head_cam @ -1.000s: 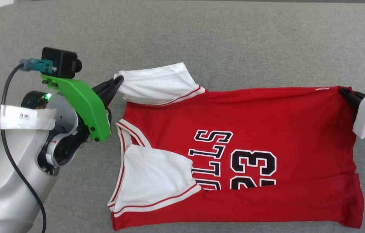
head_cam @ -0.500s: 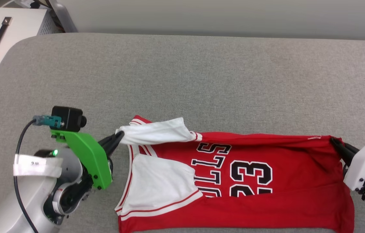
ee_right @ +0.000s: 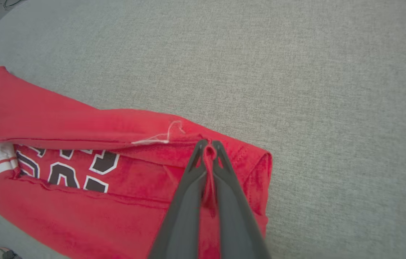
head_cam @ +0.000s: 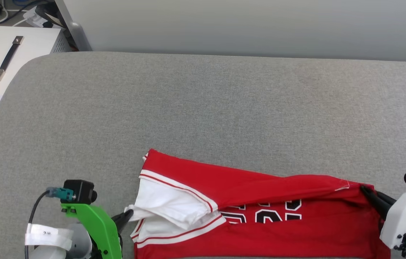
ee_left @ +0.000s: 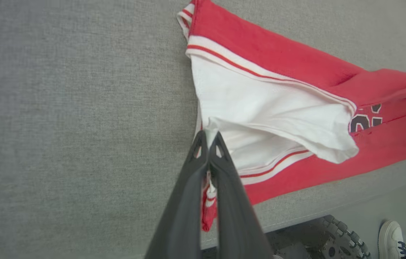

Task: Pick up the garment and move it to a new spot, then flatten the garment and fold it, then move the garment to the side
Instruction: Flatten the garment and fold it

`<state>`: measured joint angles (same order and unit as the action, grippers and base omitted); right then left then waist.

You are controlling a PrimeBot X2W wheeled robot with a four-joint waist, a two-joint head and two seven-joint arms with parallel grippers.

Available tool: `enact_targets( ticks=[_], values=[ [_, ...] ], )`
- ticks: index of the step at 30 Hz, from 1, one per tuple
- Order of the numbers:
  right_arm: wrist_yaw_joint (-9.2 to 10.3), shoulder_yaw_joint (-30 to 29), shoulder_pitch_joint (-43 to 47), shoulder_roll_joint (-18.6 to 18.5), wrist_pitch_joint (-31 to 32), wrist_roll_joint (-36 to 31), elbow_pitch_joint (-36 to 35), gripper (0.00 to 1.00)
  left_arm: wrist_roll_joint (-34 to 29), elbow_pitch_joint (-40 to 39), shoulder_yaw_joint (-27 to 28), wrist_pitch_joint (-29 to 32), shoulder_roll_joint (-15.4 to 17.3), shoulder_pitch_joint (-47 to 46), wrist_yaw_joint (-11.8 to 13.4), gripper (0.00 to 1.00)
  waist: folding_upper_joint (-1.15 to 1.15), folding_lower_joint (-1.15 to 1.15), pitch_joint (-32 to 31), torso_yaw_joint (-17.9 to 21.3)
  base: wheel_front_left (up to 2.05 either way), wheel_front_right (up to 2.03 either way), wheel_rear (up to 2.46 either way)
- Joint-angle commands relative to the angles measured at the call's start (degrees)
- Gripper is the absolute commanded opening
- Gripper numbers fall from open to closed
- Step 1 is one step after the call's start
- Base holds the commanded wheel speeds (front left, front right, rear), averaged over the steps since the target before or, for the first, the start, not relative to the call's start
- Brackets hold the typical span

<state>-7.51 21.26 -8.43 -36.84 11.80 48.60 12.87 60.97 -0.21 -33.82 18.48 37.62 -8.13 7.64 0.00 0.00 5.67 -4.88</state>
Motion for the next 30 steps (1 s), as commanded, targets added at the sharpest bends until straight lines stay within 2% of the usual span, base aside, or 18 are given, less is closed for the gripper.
enact_targets(
  ticks=[1, 11, 19, 20, 21, 26, 30],
  values=[
    [0.02, 0.7, 1.1, -0.5, -0.1, -0.3, -0.5, 0.00, -0.4, 0.2, -0.4, 0.2, 0.4, 0.9, 0.3, 0.00, 0.00, 0.00, 0.1, -0.1, 0.00, 0.00, 0.00],
    [0.02, 5.4, 2.7, -4.0, 0.3, -1.7, -0.3, 0.00, -2.4, 4.0, -4.4, 1.2, -1.7, 0.7, -1.3, 0.00, 0.00, 0.00, 1.3, 0.3, 0.00, 0.00, 0.00],
    [0.02, 8.3, 1.8, -4.7, 1.1, -2.2, 1.7, 0.00, -5.7, 8.5, -7.4, 1.0, -2.8, -1.1, -2.8, 0.00, 0.00, 0.00, 1.7, 0.8, 0.00, 0.00, 0.00],
    [0.02, 8.3, 1.6, -4.5, 0.9, -2.3, 2.2, 0.16, -5.9, 8.9, -7.7, 0.8, -3.2, -1.1, -2.9, 0.02, 0.00, 0.00, 1.6, 0.8, 0.00, 0.00, 0.00],
    [0.02, 8.4, 1.4, -4.2, 0.8, -2.2, 2.7, 1.00, -6.1, 9.3, -7.9, 0.4, -3.7, -1.2, -3.0, 1.00, 0.00, 0.00, 1.5, 0.8, 0.00, 0.00, 0.00],
    [0.02, 9.6, 0.9, -3.7, 1.3, -1.4, 3.3, 1.00, -6.7, 10.9, -8.2, -1.6, -5.2, -1.3, -3.4, 1.00, 0.00, 0.00, 0.1, 1.0, 0.00, 0.00, 0.00],
    [0.02, 8.3, 1.4, -3.7, 1.4, 0.8, 2.5, 1.00, -6.9, 11.2, -7.4, -3.9, -5.4, -1.2, -3.4, 1.00, 0.00, 0.00, -1.6, 1.3, 0.00, 0.00, 0.00]
  ],
)
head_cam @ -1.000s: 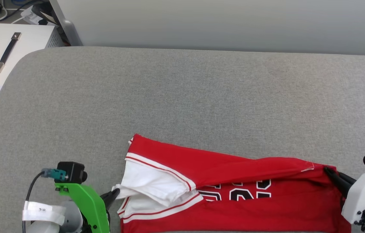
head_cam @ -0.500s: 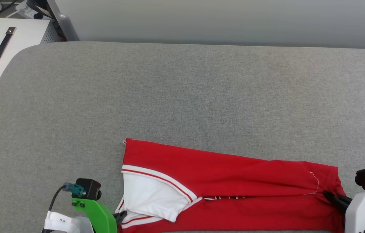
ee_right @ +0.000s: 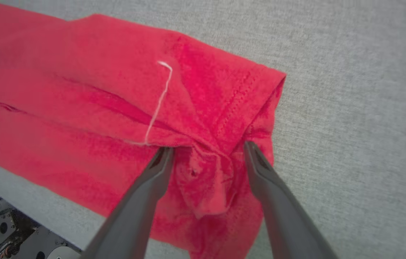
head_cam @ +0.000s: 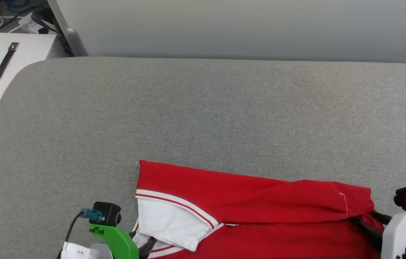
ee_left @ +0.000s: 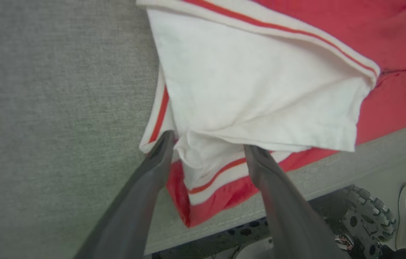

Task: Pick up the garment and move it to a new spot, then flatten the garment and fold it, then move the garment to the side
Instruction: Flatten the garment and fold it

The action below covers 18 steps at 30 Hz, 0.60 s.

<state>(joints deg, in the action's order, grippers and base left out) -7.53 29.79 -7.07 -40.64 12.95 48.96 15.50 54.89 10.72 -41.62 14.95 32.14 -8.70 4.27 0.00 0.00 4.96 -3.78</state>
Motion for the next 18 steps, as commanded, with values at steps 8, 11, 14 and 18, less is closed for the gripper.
enact_targets(
  ticks=[8, 11, 14, 18],
  values=[
    [0.04, -5.5, 3.6, 0.1, 3.4, 3.9, -3.8, 1.00, -2.0, -3.6, 3.6, -7.6, 0.2, 0.0, 1.6, 1.00, 0.00, 0.00, -4.0, 0.4, 0.00, 0.00, 0.00],
    [0.04, -9.1, 4.8, 1.2, 5.7, 4.6, -4.3, 1.00, -3.5, -5.2, 5.1, -12.0, 0.1, 0.0, 2.5, 1.00, 0.00, 0.00, -4.3, 0.4, 0.00, 0.00, 0.00],
    [0.04, -13.3, 5.8, 3.6, 8.8, 5.4, -4.4, 1.00, -4.1, -6.7, 6.8, -16.7, -1.3, 0.5, 3.8, 1.00, 0.00, 0.00, -4.2, 0.6, 0.00, 0.00, 0.00],
    [0.04, -18.2, 6.5, 6.1, 11.5, 3.6, -3.8, 1.00, -7.8, -7.5, 7.7, -23.6, -2.0, 0.2, 4.8, 1.00, 0.00, 0.00, -3.4, 0.3, 0.00, 0.00, 0.00]
  ],
)
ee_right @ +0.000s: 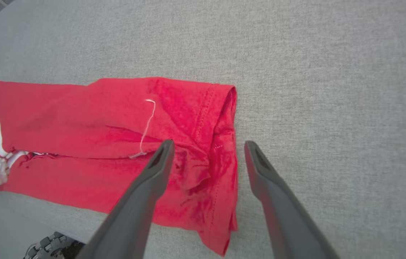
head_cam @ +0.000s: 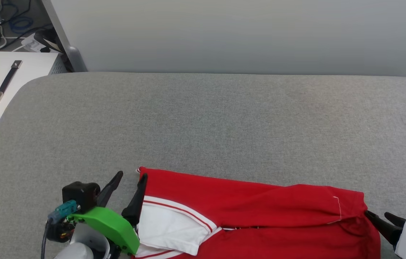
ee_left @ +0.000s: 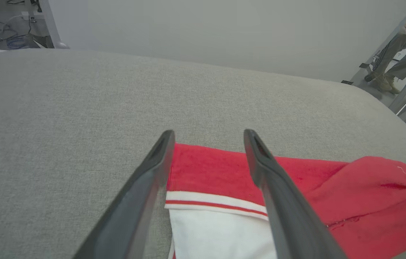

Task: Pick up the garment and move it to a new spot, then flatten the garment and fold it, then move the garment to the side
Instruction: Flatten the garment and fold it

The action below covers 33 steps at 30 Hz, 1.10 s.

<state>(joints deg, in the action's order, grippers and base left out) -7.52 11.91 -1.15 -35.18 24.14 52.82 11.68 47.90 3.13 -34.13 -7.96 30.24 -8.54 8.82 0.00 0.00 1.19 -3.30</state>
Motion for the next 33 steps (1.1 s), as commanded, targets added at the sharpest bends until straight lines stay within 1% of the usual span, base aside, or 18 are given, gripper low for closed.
enact_targets(
  ticks=[1, 5, 9, 12, 16, 21, 24, 33],
  values=[
    [0.03, -1.4, 0.7, 1.6, 1.0, -0.1, 0.0, 1.00, -2.0, 0.4, 0.3, -2.2, 0.0, 0.0, 0.4, 1.00, 0.00, 0.00, 0.6, -0.3, 0.00, 0.00, 0.00],
    [0.03, -6.2, 0.8, 5.2, 3.5, 0.0, 0.3, 1.00, -7.7, 1.5, 0.7, -6.0, 0.2, -0.9, 0.9, 1.00, 0.00, 0.00, 1.5, -0.8, 0.00, 0.00, 0.00],
    [0.03, -10.2, 0.8, 7.9, 6.3, -1.3, 1.1, 1.00, -12.1, 1.2, 3.1, -7.0, -1.4, -0.8, 0.9, 1.00, 0.00, 0.00, 2.6, -1.4, 0.00, 0.00, 0.00],
    [0.03, -13.1, 0.5, 9.4, 7.8, -3.1, 2.1, 1.00, -16.9, 0.1, 5.0, -7.0, -2.8, -0.3, 0.1, 1.00, 0.00, 0.00, 3.8, -2.0, 0.00, 0.00, 0.00],
    [0.03, -16.0, -0.1, 11.0, 10.3, -5.7, 3.8, 1.00, -19.3, 0.5, 7.6, -7.0, -5.6, 1.0, -1.8, 1.00, 0.00, 0.00, 5.4, -2.7, 0.00, 0.00, 0.00],
    [0.03, -17.2, -0.2, 13.2, 14.9, -7.1, 4.7, 1.00, -21.5, 1.9, 10.2, -7.0, -8.1, 1.2, -4.4, 1.00, 0.00, 0.00, 6.9, -3.6, 0.00, 0.00, 0.00],
    [0.03, -16.4, 0.0, 14.7, 17.4, -7.2, 4.0, 1.00, -22.7, 2.7, 11.9, -7.0, -9.4, 1.1, -5.8, 1.00, 0.00, 0.00, 7.5, -3.9, 0.00, 0.00, 0.00],
    [0.03, -13.2, -0.3, 17.9, 18.5, -7.3, 2.5, 1.00, -25.6, 4.5, 15.9, -7.0, -12.2, 1.2, -9.2, 1.00, 0.00, 0.00, 8.2, -4.1, 0.00, 0.00, 0.00]
  ],
)
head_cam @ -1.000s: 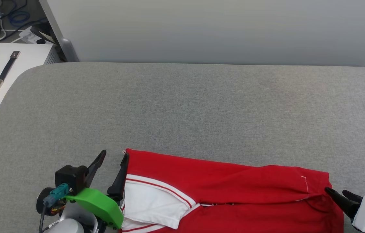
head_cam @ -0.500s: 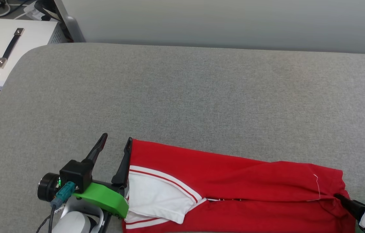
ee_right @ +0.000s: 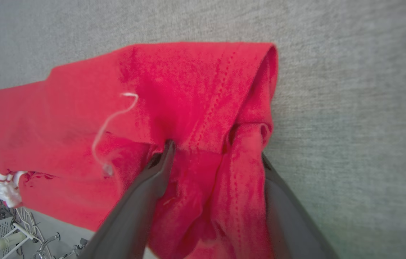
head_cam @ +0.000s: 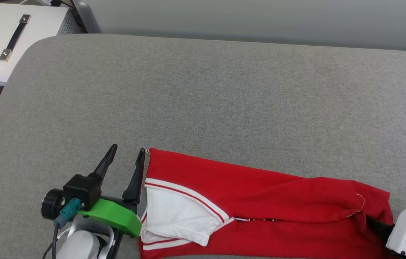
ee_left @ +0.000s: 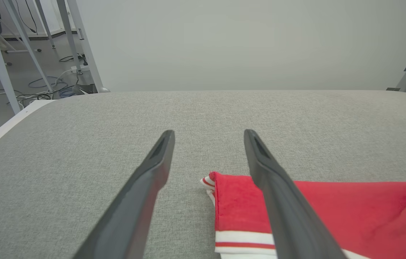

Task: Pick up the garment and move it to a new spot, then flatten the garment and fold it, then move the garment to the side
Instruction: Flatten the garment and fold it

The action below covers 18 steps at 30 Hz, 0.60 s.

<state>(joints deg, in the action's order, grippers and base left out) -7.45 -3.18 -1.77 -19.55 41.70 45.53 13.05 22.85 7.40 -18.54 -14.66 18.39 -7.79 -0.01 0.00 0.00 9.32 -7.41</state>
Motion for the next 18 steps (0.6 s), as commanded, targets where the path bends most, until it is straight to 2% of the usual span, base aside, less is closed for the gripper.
enact_targets(
  ticks=[1, 7, 8, 9, 10, 18],
  values=[
    [-0.03, 2.2, 0.1, 2.5, 0.9, 0.1, 1.2, 1.00, -0.8, 0.3, 0.6, -0.3, -0.6, 0.4, -0.6, 1.00, 0.00, 0.00, 0.1, 0.0, 0.00, 0.00, 0.00],
    [-0.03, 3.5, -0.4, 3.2, -0.1, 0.5, 2.5, 1.00, -2.3, 1.5, 2.3, -0.3, -1.8, 0.1, -2.3, 1.00, 0.00, 0.00, 0.3, 0.1, 0.00, 0.00, 0.00],
    [-0.03, 3.8, -0.4, 3.2, -0.4, 0.6, 2.8, 0.66, -2.5, 1.7, 2.6, -0.3, -2.0, 0.1, -2.6, 1.00, 0.00, 0.00, 0.3, 0.1, 0.00, 0.00, 0.00],
    [-0.03, 4.0, -0.4, 3.1, -0.6, 0.7, 3.0, 0.44, -2.7, 1.9, 2.8, -0.3, -2.1, 0.1, -2.7, 1.00, 0.00, 0.00, 0.2, 0.2, 0.00, 0.00, 0.00],
    [-0.03, 4.2, -0.4, 3.0, -1.2, 0.8, 3.2, 0.01, -2.9, 2.2, 3.1, -0.3, -2.3, 0.1, -3.0, 1.00, 0.00, 0.00, 0.1, 0.2, 0.00, 0.00, 0.00],
    [-0.03, 4.6, -0.3, 0.6, -7.1, 1.2, 3.8, 0.00, -4.0, 3.5, 4.6, -0.3, -3.3, 0.7, -4.3, 1.00, 0.00, 0.00, -1.6, 0.9, 0.00, 0.00, 0.00]
  ],
)
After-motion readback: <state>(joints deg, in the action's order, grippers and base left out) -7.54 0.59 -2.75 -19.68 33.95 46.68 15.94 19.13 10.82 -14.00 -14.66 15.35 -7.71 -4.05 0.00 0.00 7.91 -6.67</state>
